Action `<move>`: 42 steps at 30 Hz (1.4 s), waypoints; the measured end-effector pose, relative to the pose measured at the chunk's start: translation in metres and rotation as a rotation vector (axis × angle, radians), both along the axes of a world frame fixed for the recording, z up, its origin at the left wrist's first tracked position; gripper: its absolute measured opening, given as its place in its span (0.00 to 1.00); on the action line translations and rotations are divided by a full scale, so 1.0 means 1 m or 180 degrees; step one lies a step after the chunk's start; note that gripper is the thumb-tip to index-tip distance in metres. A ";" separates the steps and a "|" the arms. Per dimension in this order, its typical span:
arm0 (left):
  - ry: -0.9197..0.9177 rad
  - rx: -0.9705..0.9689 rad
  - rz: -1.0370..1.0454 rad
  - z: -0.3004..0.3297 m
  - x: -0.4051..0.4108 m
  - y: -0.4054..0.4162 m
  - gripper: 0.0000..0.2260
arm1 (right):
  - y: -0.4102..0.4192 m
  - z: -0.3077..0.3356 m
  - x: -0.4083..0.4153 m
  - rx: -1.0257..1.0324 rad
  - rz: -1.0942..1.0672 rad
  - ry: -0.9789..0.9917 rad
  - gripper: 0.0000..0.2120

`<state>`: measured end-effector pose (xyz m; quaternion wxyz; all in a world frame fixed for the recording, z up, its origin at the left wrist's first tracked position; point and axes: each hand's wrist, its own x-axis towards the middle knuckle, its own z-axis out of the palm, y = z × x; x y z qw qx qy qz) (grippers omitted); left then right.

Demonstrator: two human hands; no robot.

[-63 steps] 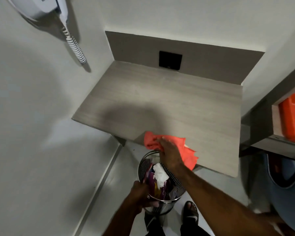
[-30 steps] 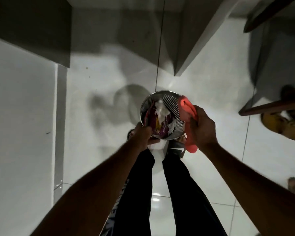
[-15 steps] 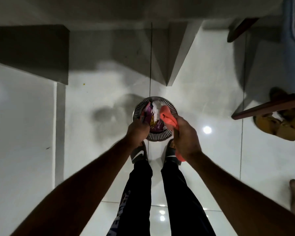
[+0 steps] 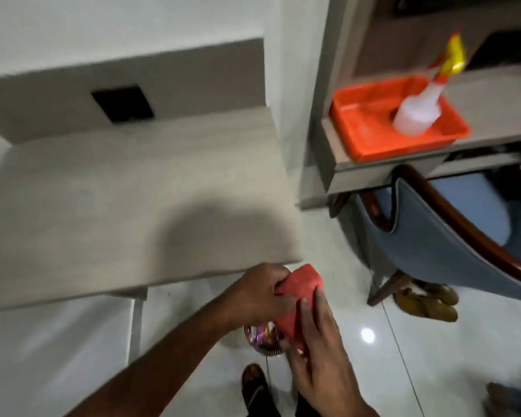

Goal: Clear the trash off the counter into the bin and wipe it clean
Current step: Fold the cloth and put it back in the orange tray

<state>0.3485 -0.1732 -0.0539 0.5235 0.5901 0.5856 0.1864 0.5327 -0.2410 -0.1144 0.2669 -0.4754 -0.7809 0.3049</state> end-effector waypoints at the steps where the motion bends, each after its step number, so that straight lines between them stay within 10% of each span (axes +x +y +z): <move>1: 0.0016 0.0150 -0.0146 0.025 -0.001 0.006 0.14 | 0.000 0.019 0.002 -0.0085 -0.0017 0.0181 0.38; 8: 0.0147 0.0134 -0.1471 0.173 -0.005 0.073 0.03 | 0.068 0.104 0.007 -0.0796 -0.0788 0.1558 0.52; 18: 0.0550 0.0660 -0.0753 0.180 0.025 0.237 0.12 | 0.190 0.092 0.041 -0.1893 -0.1227 0.2540 0.17; 23: 0.0725 0.0776 -0.0341 0.130 0.053 0.343 0.15 | 0.285 0.070 0.075 -0.1604 -0.1891 0.2168 0.10; 28: 0.0987 0.1447 -0.0336 0.084 0.075 0.429 0.14 | 0.384 0.062 0.097 -0.1144 -0.2169 0.1858 0.24; 38: 0.2469 0.0839 -0.0932 0.006 0.090 0.504 0.14 | 0.508 0.017 0.068 -0.1479 -0.1618 0.0295 0.12; 42: 0.2818 0.0652 -0.1029 -0.010 0.093 0.493 0.29 | 0.516 0.006 0.056 -0.1613 -0.1180 -0.0690 0.12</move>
